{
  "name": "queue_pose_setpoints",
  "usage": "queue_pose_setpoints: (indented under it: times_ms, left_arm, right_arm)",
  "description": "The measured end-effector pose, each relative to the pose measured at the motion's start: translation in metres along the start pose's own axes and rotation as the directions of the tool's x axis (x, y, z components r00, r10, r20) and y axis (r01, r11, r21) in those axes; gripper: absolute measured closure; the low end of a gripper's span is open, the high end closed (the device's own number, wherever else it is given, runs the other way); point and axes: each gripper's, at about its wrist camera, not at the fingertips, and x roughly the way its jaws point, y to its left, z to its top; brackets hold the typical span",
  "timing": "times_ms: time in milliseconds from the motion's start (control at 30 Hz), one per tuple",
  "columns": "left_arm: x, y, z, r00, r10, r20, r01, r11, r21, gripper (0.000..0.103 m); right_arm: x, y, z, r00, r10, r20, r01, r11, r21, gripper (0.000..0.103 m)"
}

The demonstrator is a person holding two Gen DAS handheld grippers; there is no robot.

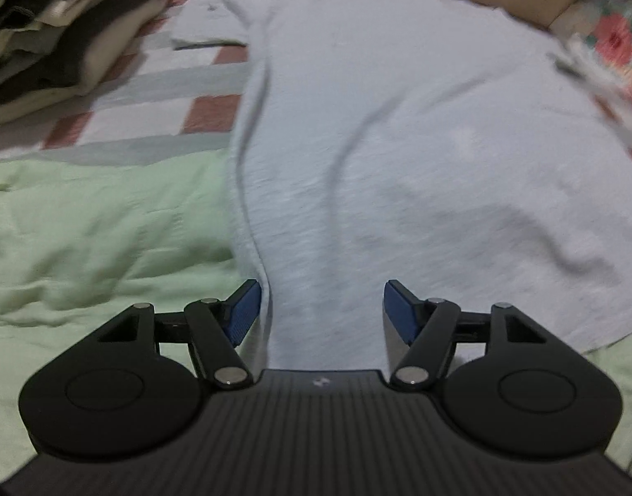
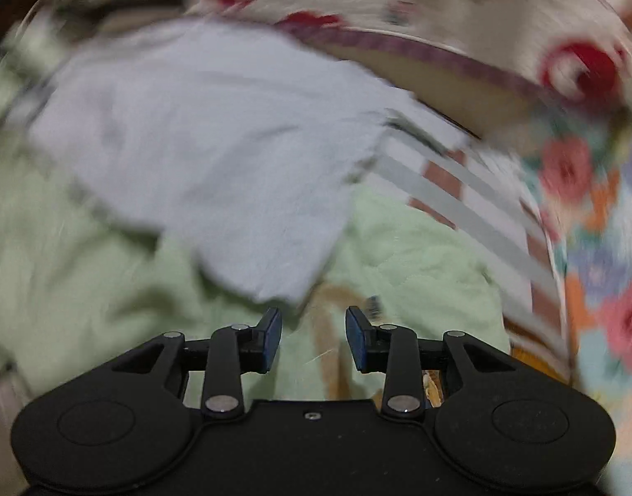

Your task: Fold clothes

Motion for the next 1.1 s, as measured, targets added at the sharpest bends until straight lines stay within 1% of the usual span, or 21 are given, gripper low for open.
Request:
queue_pose_setpoints:
  times_ms: [167, 333, 367, 467, 733, 767, 833, 867, 900, 933, 967, 1100]
  left_arm:
    - [0.004, -0.003, 0.000, 0.999, -0.033, 0.028, 0.033, 0.999, 0.021, 0.037]
    - [0.006, -0.005, -0.001, 0.997, -0.064, 0.053, 0.062, 0.997, 0.038, 0.037]
    - [0.005, -0.005, -0.002, 0.996, -0.067, 0.056, 0.065, 0.997, 0.039, 0.037]
    - [0.002, -0.004, -0.004, 0.995, -0.076, 0.064, 0.073, 0.997, 0.040, 0.037]
    - [-0.005, 0.000, -0.009, 0.991, -0.100, 0.087, 0.096, 0.994, 0.044, 0.036]
    - [-0.005, -0.001, -0.009, 0.990, -0.109, 0.085, 0.106, 0.993, 0.044, 0.036]
    - [-0.004, -0.004, -0.010, 0.992, -0.104, 0.078, 0.101, 0.994, 0.045, 0.036]
    - [-0.003, -0.004, -0.010, 0.992, -0.104, 0.076, 0.101, 0.994, 0.042, 0.036]
    - [-0.002, -0.005, -0.010, 0.992, -0.104, 0.075, 0.101, 0.994, 0.039, 0.036]
    - [-0.002, -0.004, -0.010, 0.992, -0.105, 0.074, 0.102, 0.994, 0.035, 0.036]
    - [-0.003, -0.004, -0.009, 0.992, -0.106, 0.074, 0.104, 0.994, 0.031, 0.036]
    - [-0.003, -0.005, -0.010, 0.992, -0.101, 0.077, 0.099, 0.995, 0.025, 0.036]
  right_arm:
    - [0.008, 0.021, 0.006, 0.995, -0.095, 0.010, 0.096, 0.986, -0.133, 0.064]
    - [0.016, 0.043, 0.012, 0.982, -0.188, 0.032, 0.190, 0.946, -0.262, 0.066]
    - [0.017, 0.044, 0.012, 0.982, -0.186, 0.033, 0.188, 0.946, -0.264, 0.066]
    - [0.016, 0.046, 0.014, 0.985, -0.168, 0.034, 0.172, 0.951, -0.256, 0.062]
    - [0.016, 0.053, 0.017, 0.992, -0.121, 0.038, 0.127, 0.964, -0.234, 0.062]
    - [0.016, 0.054, 0.018, 0.993, -0.115, 0.039, 0.121, 0.965, -0.231, 0.062]
    - [0.016, 0.056, 0.019, 0.994, -0.103, 0.040, 0.110, 0.968, -0.226, 0.062]
    - [0.016, 0.056, 0.019, 0.994, -0.097, 0.041, 0.104, 0.969, -0.223, 0.066]
    - [0.016, 0.057, 0.020, 0.995, -0.091, 0.042, 0.098, 0.971, -0.220, 0.076]
    - [0.015, 0.058, 0.020, 0.995, -0.085, 0.042, 0.092, 0.972, -0.217, 0.084]
    - [0.015, 0.054, 0.022, 0.995, -0.084, 0.045, 0.091, 0.979, -0.182, 0.089]
    - [0.013, 0.035, 0.028, 0.995, -0.084, 0.059, 0.085, 0.996, -0.011, 0.089]
